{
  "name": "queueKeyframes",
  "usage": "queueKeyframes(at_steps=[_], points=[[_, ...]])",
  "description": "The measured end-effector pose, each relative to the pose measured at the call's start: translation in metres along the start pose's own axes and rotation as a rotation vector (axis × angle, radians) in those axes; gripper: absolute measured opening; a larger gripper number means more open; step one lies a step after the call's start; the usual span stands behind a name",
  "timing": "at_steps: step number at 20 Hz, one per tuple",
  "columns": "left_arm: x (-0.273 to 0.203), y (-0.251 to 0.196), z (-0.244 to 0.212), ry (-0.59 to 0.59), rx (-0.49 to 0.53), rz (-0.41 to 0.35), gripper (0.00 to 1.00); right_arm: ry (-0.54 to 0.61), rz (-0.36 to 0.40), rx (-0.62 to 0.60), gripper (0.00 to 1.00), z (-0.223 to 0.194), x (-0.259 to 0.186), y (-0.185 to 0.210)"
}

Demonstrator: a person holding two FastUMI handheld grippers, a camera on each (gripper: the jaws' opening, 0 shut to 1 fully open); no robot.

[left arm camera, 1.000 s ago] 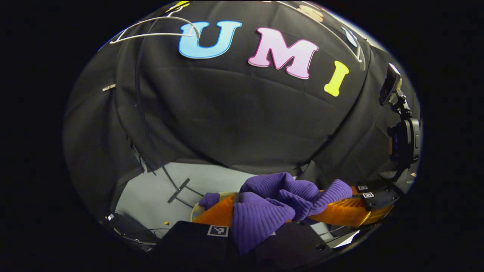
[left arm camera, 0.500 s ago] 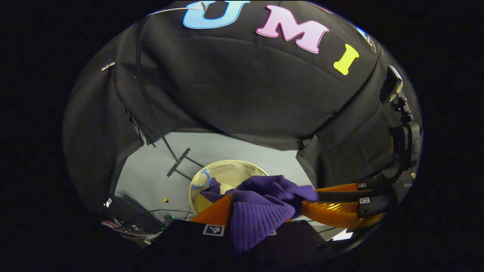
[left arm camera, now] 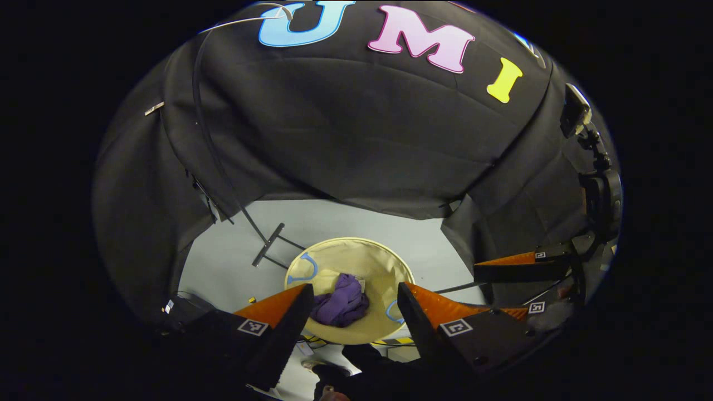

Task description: Grasp the clothes on the hanger with both hands and then place them into the laundry hamper below.

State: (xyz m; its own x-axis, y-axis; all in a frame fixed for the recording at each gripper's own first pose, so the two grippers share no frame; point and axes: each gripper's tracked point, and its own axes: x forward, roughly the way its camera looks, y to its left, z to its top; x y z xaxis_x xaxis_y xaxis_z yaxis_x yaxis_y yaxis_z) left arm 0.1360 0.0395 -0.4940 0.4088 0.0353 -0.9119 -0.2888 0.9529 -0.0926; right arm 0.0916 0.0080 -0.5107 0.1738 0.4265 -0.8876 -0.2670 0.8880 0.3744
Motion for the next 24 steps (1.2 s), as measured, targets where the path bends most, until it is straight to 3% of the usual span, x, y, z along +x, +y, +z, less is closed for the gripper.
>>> queueKeyframes(at_steps=[11,18,24], points=[[-0.045,0.021,0.023,-0.121,0.001,0.006,0.96,-0.097,-0.044,0.028,0.98,0.012,-0.030,0.007],[-0.120,0.030,0.028,-0.244,0.055,-0.071,0.96,-0.224,-0.077,0.029,0.99,0.010,-0.079,0.062],[-0.206,0.040,0.011,-0.385,0.164,-0.142,0.96,-0.408,-0.139,0.013,0.99,0.004,-0.145,0.126]])
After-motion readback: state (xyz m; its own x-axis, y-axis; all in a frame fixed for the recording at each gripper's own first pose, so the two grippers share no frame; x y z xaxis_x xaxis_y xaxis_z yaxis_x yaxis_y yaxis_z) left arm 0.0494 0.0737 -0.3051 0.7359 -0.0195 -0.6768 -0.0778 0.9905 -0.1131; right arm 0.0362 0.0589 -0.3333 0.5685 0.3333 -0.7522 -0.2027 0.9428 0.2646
